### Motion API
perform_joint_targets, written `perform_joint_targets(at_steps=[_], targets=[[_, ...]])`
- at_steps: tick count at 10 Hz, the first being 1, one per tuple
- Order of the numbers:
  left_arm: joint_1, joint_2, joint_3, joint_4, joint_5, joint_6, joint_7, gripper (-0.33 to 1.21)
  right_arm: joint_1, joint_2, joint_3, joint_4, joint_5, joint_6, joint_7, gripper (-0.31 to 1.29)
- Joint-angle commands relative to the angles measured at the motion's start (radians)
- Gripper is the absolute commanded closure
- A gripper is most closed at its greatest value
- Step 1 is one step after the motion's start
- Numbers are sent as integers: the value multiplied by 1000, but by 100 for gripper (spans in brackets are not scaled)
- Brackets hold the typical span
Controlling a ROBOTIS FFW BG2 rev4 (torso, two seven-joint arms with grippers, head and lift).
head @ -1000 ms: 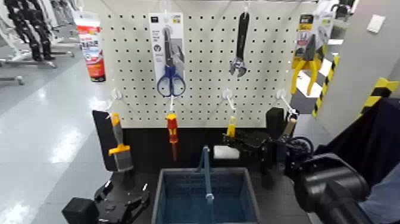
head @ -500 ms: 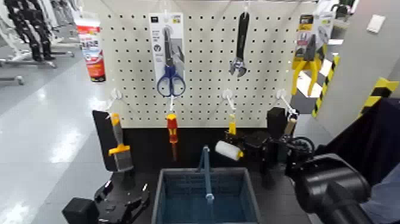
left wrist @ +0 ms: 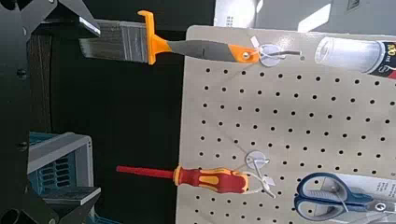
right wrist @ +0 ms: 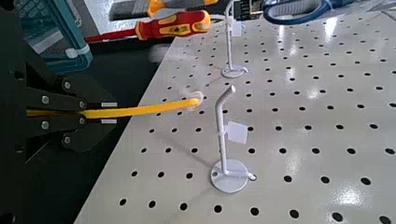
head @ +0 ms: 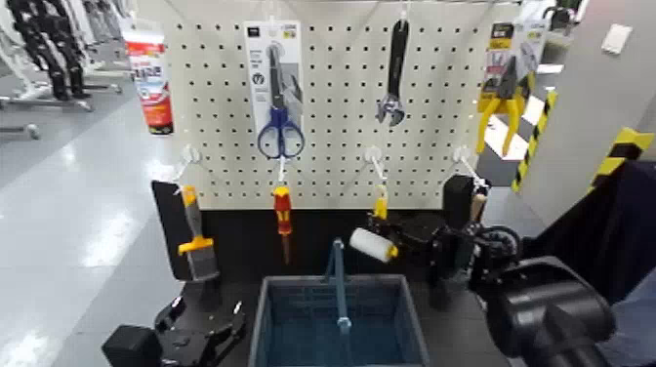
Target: Put the yellow roller into the crate.
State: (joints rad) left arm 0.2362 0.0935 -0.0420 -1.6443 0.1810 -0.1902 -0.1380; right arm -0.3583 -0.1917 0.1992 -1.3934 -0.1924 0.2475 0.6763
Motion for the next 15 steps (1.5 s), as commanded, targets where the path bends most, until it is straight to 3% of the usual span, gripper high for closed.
perform_joint_targets(at_steps=[1, 4, 7, 9, 12, 15], targets=[[0, 0, -1, 0, 0, 0, 0, 12, 65, 9, -29, -96, -4, 36, 2, 128], [2, 0, -1, 0, 0, 1, 0, 12, 137, 15, -83, -233, 5, 122, 14, 128], [0, 2, -2, 0, 0, 1, 0, 12, 234, 20, -136, -403, -7, 262, 39, 128], [3, -3, -1, 0, 0, 1, 0, 12, 300, 38, -170, -452, -24, 311, 46, 128], [0, 3, -2, 0, 2, 1, 0, 12, 312, 49, -150, -372, -38, 285, 48, 128], [2, 2, -2, 0, 2, 3, 0, 12, 274, 57, -106, -187, -48, 196, 43, 128]])
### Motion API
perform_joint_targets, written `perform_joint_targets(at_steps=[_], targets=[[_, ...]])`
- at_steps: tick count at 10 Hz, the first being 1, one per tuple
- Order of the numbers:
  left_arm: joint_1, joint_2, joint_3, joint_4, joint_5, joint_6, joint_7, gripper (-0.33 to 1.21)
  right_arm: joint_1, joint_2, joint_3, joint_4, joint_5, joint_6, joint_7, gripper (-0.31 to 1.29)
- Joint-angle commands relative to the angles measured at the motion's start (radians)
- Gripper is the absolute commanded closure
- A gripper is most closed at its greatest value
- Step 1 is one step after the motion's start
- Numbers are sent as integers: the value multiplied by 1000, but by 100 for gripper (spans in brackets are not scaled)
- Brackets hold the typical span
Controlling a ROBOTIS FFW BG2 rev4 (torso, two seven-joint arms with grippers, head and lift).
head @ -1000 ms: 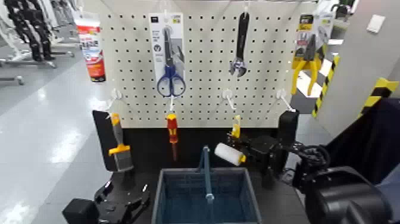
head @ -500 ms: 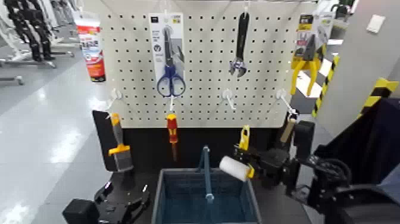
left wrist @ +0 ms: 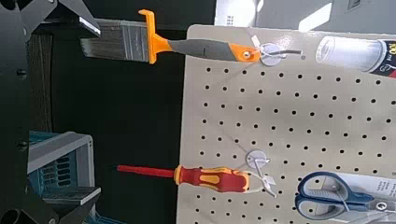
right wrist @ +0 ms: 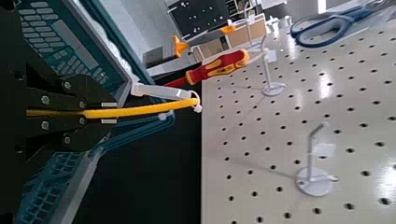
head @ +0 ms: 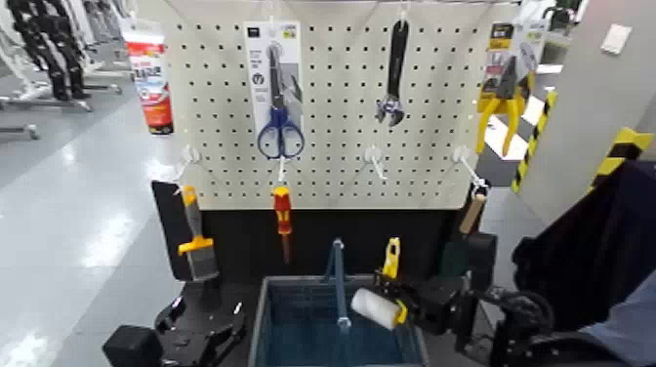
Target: Put the yellow roller into the crate.
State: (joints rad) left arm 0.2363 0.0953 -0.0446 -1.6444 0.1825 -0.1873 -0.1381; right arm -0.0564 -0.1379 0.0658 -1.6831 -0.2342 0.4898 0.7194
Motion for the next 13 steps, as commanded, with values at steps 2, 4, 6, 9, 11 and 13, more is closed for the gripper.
perform_joint_targets(at_steps=[2, 4, 6, 9, 11, 13], targets=[[3, -2, 0, 2, 2, 0, 2, 12, -72, 4, 68, 194, -5, -77, -5, 128], [1, -2, 0, 2, 2, 0, 2, 12, -117, 6, 106, 264, 3, -91, -17, 128], [1, -2, -1, 2, 2, -1, 2, 12, -142, 6, 132, 307, 19, -96, -31, 128], [0, -3, -1, 2, 2, -1, 2, 12, -154, 6, 149, 316, 32, -94, -43, 127], [-2, -3, -1, 2, 2, -1, 2, 12, -154, 4, 149, 313, 36, -92, -46, 111], [-3, -3, -1, 2, 2, -3, 0, 12, -154, 1, 140, 310, 30, -86, -38, 49]])
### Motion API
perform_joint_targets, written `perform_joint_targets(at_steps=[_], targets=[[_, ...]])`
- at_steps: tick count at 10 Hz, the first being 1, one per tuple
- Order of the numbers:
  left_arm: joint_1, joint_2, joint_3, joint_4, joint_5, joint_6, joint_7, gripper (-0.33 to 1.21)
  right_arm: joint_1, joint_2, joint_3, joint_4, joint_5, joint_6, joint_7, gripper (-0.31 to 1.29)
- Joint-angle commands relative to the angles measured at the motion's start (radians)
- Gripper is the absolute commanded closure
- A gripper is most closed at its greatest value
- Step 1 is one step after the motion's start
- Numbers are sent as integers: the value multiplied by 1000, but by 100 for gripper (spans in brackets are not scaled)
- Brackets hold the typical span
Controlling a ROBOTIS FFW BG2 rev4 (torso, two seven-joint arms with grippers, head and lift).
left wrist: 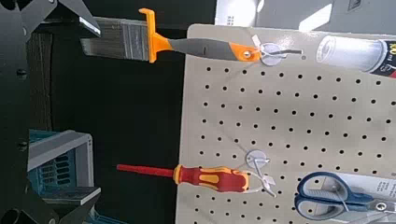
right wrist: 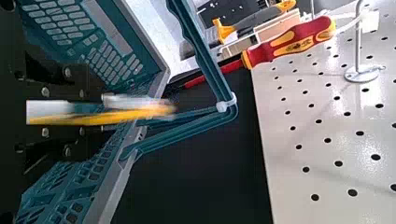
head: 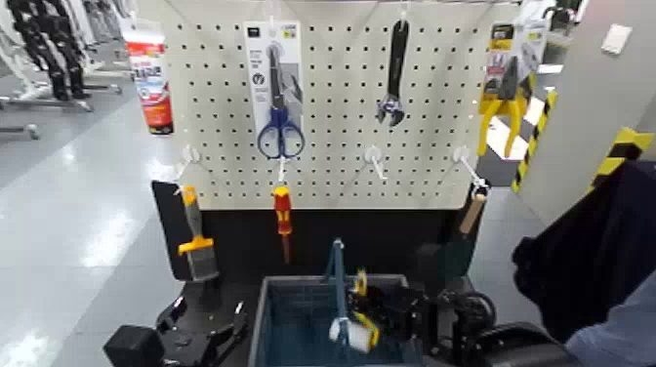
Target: Put the yellow roller into the crate.
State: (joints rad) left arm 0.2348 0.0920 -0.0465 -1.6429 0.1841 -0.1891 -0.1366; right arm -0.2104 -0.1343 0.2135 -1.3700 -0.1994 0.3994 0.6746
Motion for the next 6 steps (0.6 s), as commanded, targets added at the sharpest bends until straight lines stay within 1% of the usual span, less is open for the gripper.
perform_joint_targets(at_steps=[1, 2, 4, 6], targets=[[-2, 2, 0, 0, 0, -3, -1, 12, 2, -4, -11, -9, -5, 7, 10, 25], [-3, 2, 0, 0, 0, -3, -1, 12, 5, -4, -19, -21, 9, 12, 10, 6], [-5, 2, 0, 2, 0, -3, -1, 12, 12, -5, -37, -60, 28, 19, 13, 6], [-6, 3, -1, 3, 0, -3, -1, 12, 39, -7, -65, -138, 49, 38, 10, 6]])
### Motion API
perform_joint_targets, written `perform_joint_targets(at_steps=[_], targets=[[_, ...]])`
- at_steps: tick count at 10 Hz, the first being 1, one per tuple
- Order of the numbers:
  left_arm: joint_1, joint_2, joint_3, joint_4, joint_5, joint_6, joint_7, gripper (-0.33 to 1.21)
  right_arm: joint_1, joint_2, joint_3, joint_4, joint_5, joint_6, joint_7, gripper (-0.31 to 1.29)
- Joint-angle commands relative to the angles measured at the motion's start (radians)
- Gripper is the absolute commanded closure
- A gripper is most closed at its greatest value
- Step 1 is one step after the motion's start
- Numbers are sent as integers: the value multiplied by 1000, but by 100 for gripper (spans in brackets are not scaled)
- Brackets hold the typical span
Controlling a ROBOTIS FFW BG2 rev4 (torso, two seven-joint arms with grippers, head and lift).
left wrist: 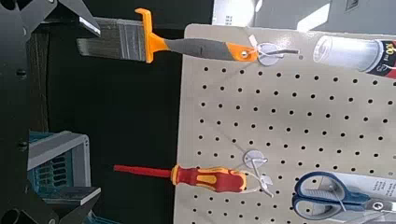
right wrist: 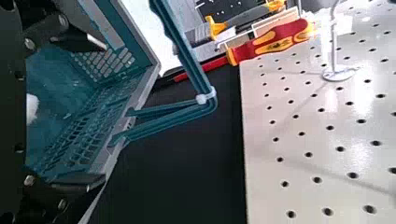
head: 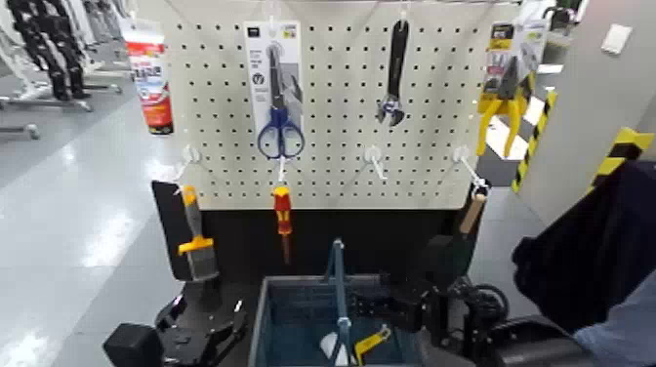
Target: Put the yellow roller into the crate.
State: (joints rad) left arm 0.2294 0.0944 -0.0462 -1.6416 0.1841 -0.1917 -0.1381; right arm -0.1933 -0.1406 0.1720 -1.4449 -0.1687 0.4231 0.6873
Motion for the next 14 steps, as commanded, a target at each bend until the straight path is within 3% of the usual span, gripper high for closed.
perform_joint_targets(at_steps=[1, 6, 8, 10, 12, 14], targets=[[1, 1, -1, 2, 0, 0, 0, 12, 49, 4, -42, -112, 37, 14, -17, 6], [1, -2, 0, 5, 0, 0, 0, 12, 262, 41, -117, -399, 132, -10, -227, 6], [2, -2, -1, 6, 0, 0, 0, 12, 370, 79, -131, -436, 132, -122, -347, 6], [5, -1, 0, 3, 3, -3, 0, 12, 477, 102, -118, -425, 129, -339, -534, 6], [8, 1, 0, 0, 3, -3, 0, 12, 538, 98, -114, -428, 192, -443, -609, 6], [11, 2, 2, -3, 3, 0, 0, 12, 594, 92, -100, -437, 186, -486, -683, 7]])
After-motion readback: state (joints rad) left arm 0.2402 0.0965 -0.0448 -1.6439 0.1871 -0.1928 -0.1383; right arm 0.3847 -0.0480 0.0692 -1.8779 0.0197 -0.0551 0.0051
